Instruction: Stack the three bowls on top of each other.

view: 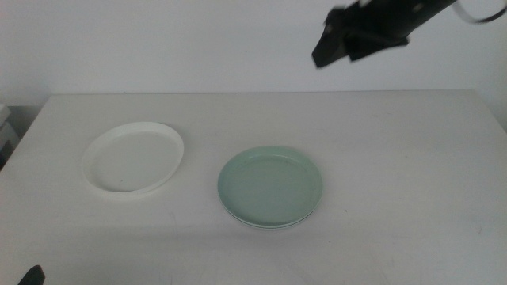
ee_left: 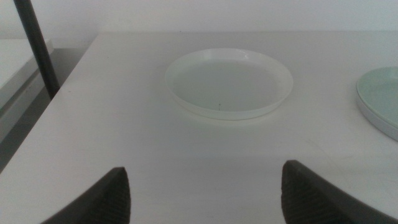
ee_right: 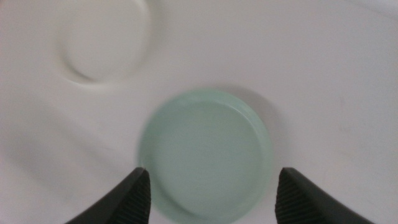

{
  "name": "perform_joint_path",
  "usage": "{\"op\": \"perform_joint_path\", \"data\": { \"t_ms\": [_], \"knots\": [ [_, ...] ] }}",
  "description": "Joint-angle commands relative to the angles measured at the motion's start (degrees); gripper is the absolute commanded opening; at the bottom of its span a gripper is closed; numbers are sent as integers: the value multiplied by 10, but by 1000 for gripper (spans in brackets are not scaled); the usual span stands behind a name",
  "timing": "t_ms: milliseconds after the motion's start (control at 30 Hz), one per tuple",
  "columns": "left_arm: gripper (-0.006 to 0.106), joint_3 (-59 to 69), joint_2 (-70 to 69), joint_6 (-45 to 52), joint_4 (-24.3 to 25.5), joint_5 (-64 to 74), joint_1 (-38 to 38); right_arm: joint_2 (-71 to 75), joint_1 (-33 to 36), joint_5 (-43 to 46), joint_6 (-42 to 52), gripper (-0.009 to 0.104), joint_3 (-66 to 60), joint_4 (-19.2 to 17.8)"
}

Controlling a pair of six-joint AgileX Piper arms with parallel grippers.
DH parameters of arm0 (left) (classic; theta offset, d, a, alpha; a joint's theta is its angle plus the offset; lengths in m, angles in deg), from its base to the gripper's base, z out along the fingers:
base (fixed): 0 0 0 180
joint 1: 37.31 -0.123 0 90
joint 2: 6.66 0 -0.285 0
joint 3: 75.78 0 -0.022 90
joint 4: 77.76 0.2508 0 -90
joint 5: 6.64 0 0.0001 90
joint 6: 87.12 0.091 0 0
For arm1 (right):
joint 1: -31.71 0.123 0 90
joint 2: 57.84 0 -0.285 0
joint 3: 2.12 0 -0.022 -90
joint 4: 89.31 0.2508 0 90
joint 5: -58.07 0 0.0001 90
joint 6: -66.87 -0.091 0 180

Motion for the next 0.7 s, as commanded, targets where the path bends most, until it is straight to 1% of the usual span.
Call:
{"op": "perform_joint_path", "data": {
  "t_ms": [0,133,267,367,467,567,667],
  "knots": [
    [81,-3,-8,-7,-3,-45,-1,78,-4,25,25,52,-19,19],
    [81,-3,-8,-7,-3,-45,-1,187,-5,97,39,52,-145,14],
    [81,-3,-8,-7,-3,-45,-1,302,-5,181,41,52,-270,2],
    [81,-3,-8,-7,-3,-45,-1,380,-5,222,39,52,-342,-12],
    [81,-3,-8,-7,-3,-45,-1,451,-5,242,31,52,-403,-25],
    [81,-3,-8,-7,-3,-45,-1,505,-5,244,19,52,-451,-40],
    [81,-3,-8,-7,-3,-45,-1,531,-5,244,19,52,-471,-42]
  ]
}}
